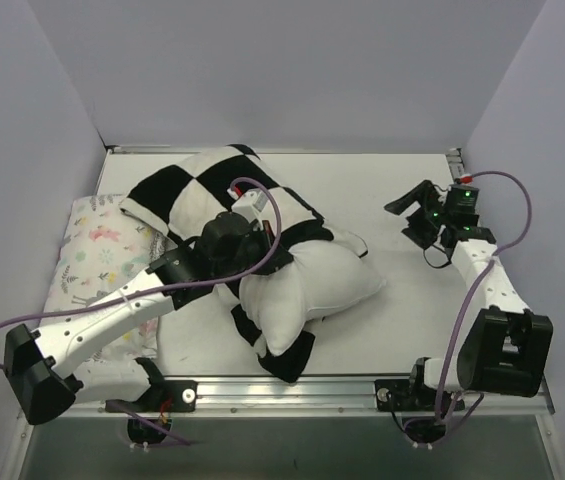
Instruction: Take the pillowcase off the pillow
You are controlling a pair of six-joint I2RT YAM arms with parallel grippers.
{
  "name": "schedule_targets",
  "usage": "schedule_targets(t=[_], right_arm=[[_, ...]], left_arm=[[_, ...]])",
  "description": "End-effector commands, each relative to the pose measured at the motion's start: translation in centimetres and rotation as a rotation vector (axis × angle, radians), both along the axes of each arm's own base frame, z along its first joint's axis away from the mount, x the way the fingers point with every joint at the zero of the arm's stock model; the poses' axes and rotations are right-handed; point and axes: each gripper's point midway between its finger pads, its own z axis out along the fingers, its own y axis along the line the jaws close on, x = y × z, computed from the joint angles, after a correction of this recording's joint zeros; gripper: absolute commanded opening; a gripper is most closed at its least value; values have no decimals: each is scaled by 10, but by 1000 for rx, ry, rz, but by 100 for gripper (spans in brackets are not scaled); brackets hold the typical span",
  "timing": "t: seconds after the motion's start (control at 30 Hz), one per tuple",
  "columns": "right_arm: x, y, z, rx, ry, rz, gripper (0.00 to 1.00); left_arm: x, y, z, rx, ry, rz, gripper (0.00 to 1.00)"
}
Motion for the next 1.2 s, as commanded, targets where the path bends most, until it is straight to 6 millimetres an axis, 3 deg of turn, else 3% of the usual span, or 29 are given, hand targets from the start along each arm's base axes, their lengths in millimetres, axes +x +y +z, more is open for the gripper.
schedule_targets(t=[0.0, 0.07, 0.1, 0.13, 0.17, 0.2, 0.23, 0.27, 0.3, 0.33, 0.37, 0.4, 0.43, 0.47, 0.5, 0.67, 0.77, 0.93, 1.17], right_arm=[[-8, -34, 41, 10, -66, -88, 84], [-12, -32, 60, -33, -102, -69, 85], [-20, -28, 74, -42, -136, -59, 87], [-24, -24, 79, -53, -152, -43, 88], [-34, -12, 94, -63, -201, -6, 89], [-43, -4, 95, -70, -203, 18, 90], [-51, 3, 97, -89, -213, 45, 91], [-60, 3, 103, -143, -251, 48, 93], [-75, 26, 93, -155, -240, 125, 94], [-83, 34, 89, -167, -244, 150, 95], [-91, 37, 92, -185, -276, 159, 95], [-101, 51, 89, -191, -287, 208, 96], [-109, 54, 74, -208, -269, 228, 96], [-115, 57, 73, -223, -293, 243, 97], [-119, 62, 67, -264, -300, 264, 99], [-134, 52, 26, -367, -208, 270, 99], [-140, 45, 14, -384, -193, 245, 99], [-142, 28, 0, -437, -169, 183, 99], [-142, 42, -9, -378, -188, 223, 99]], left_arm=[[18, -40, 64, -215, -132, -9, 0], [18, -57, 66, -215, -139, -28, 0], [25, -68, 54, -183, -125, -22, 0], [28, -76, 67, -201, -141, -29, 0], [31, -83, 68, -201, -139, -35, 0], [36, -96, 54, -174, -119, -45, 0], [39, -104, 70, -198, -136, -53, 0], [42, -111, 70, -197, -133, -59, 0], [48, -124, 59, -174, -116, -66, 0], [50, -132, 73, -196, -126, -79, 0], [53, -139, 74, -194, -124, -84, 0], [59, -149, 59, -164, -106, -88, 0], [61, -153, 51, -133, -93, -94, 0], [65, -158, 62, -142, -105, -93, 0], [69, -163, 48, -118, -88, -93, 0], [81, -167, 41, -108, -75, -82, 1], [84, -168, 39, -101, -71, -81, 1], [85, -170, 39, -101, -68, -84, 1], [84, -176, 43, -109, -66, -97, 1]])
